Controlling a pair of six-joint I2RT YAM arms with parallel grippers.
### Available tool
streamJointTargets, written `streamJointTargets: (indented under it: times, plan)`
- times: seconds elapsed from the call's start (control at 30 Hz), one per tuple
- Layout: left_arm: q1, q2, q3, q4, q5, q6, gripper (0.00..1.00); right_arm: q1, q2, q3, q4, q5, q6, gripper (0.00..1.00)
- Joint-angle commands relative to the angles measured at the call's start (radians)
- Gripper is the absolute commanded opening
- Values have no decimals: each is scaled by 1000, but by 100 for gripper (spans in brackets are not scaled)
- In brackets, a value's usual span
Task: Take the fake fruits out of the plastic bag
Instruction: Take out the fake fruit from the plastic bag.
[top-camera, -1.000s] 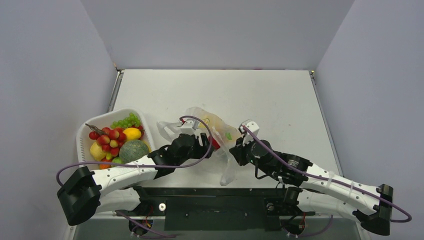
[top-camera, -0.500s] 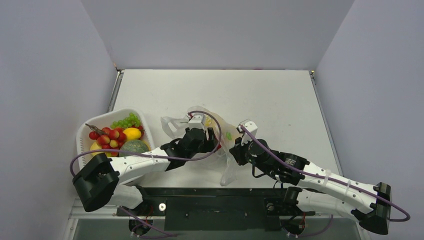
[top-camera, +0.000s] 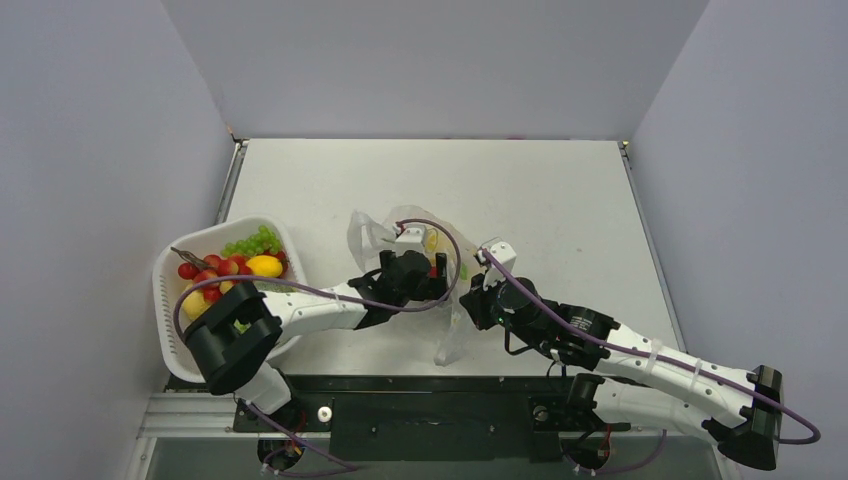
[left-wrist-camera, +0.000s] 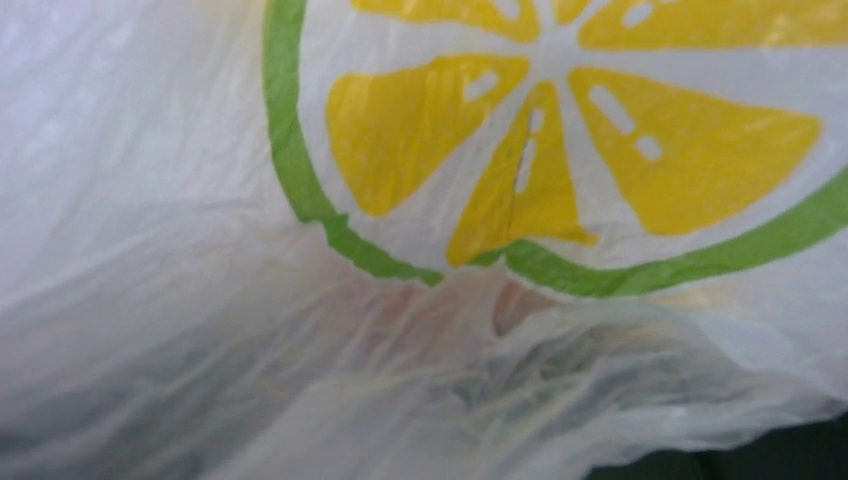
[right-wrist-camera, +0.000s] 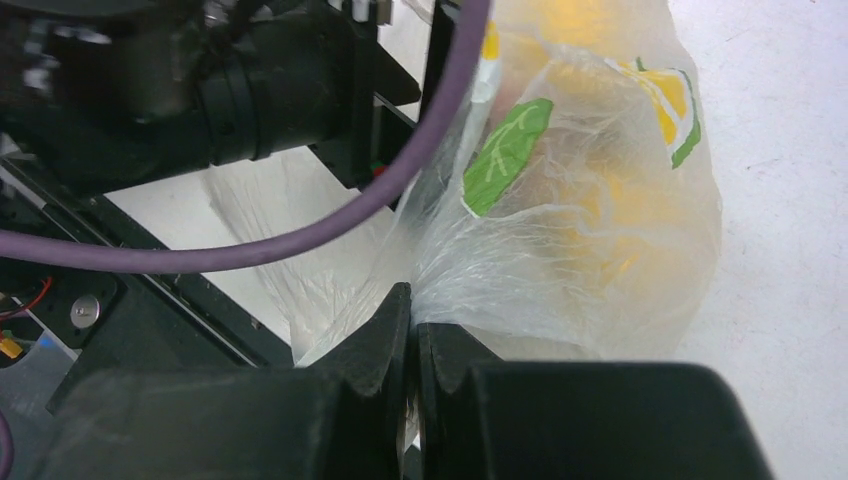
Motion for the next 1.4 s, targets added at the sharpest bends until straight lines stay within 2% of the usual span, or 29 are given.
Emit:
streamJointTargets:
  times: [0.0, 0.03, 0.13, 0.27, 0.3, 0.33, 0.37, 0.5, 0.67, 0.7, 0.9, 1.17, 1.27, 1.37]
  plan:
    - [-4, 75, 71, 68, -6, 26, 97, -6, -14, -1, 23, 20, 9, 0]
    - [-2, 101, 78, 79, 4, 35, 95, -6, -16, -1, 24, 20, 9, 0]
    - [4, 145, 118, 68, 28, 53, 77, -6, -18, 0, 23, 18, 9, 0]
    - [3, 162, 136, 74, 41, 78, 59, -6, -22, 1, 20, 16, 11, 0]
    - [5, 159, 137, 75, 40, 88, 46, -6, -23, 0, 19, 17, 11, 0]
    - [4, 148, 136, 70, 35, 95, 41, -6, -25, 0, 19, 19, 11, 0]
    - [4, 143, 135, 67, 32, 97, 29, -6, -26, 1, 19, 21, 11, 0]
    - [4, 101, 133, 32, 58, 120, 12, -6, -26, 2, 16, 27, 9, 0]
    - [-1, -41, 41, -23, 152, 110, 4, -6, -27, 0, 16, 39, 9, 0]
    - [-1, -68, 11, -32, 164, 104, 0, -6, -27, -1, 19, 41, 11, 0]
    - [3, -345, -64, -172, 239, 52, 0, -6, -3, -5, 35, 44, 14, 0]
    - [5, -561, -38, -306, 383, 30, 0, -8, 20, -16, 49, 114, 54, 0]
    - [5, -598, 6, -399, 373, 44, 0, -9, 38, -12, 50, 120, 66, 0]
    - [12, -653, 76, -498, 305, 94, 0, -10, 59, 0, 53, 112, 67, 0]
